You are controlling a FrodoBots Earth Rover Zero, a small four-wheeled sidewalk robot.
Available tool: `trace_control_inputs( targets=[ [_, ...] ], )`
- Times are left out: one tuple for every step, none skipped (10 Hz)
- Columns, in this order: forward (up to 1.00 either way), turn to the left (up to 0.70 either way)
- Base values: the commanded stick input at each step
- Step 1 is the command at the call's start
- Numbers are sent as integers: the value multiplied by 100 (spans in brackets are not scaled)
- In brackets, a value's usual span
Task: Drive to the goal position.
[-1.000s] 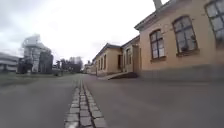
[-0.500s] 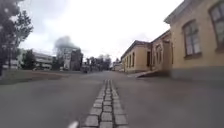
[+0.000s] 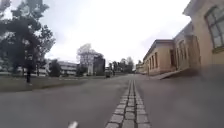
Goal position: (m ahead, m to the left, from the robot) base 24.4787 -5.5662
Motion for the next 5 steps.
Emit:
trace_control_inputs(
  targets=[
    [70, 35],
    [70, 35],
    [70, 35],
    [0, 12],
    [0, 70]
  ],
)
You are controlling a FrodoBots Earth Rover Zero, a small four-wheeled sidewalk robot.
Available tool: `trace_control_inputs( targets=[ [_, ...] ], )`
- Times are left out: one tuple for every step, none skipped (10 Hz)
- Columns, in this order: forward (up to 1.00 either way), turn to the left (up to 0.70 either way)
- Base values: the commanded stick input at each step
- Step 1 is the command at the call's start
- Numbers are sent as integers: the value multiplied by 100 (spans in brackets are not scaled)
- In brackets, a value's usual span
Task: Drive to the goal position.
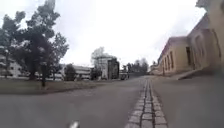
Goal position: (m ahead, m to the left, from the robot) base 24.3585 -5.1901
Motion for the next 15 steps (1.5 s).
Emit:
trace_control_inputs(
  targets=[
    [0, 70],
    [0, 70],
    [0, 68],
    [0, 54],
    [0, 0],
    [0, 0],
    [0, 2],
    [0, 39],
    [0, 68],
    [0, 70],
    [0, 15],
    [0, 0],
    [0, 0],
    [0, 0],
    [0, 0]
  ],
)
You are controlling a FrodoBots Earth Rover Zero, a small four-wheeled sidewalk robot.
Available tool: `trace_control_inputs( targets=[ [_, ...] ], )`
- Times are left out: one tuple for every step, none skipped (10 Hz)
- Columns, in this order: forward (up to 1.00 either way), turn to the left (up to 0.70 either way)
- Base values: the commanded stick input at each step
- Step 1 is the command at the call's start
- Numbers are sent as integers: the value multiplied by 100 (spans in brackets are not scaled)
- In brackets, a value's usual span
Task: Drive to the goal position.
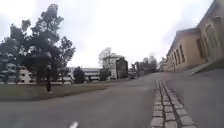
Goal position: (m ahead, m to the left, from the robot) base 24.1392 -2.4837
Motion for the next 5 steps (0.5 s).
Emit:
trace_control_inputs(
  targets=[
    [0, 27],
    [0, 55],
    [0, 65],
    [0, 34],
    [0, 0]
  ],
)
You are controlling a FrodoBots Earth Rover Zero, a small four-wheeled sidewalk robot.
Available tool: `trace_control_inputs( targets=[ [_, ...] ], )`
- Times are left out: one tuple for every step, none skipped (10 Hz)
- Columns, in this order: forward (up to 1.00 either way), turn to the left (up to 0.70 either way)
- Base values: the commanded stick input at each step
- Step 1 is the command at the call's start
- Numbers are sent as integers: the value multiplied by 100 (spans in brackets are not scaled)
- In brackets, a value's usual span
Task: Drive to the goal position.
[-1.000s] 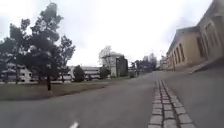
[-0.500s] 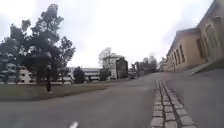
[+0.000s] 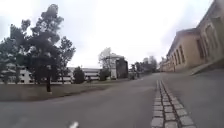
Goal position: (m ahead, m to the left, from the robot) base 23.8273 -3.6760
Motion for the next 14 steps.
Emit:
trace_control_inputs(
  targets=[
    [0, 40],
    [0, 66],
    [0, 68],
    [0, 70],
    [0, 70],
    [0, 70],
    [0, 70],
    [0, 70],
    [3, 57],
    [15, 24],
    [70, 35],
    [70, 35],
    [70, 35],
    [70, 35]
  ],
)
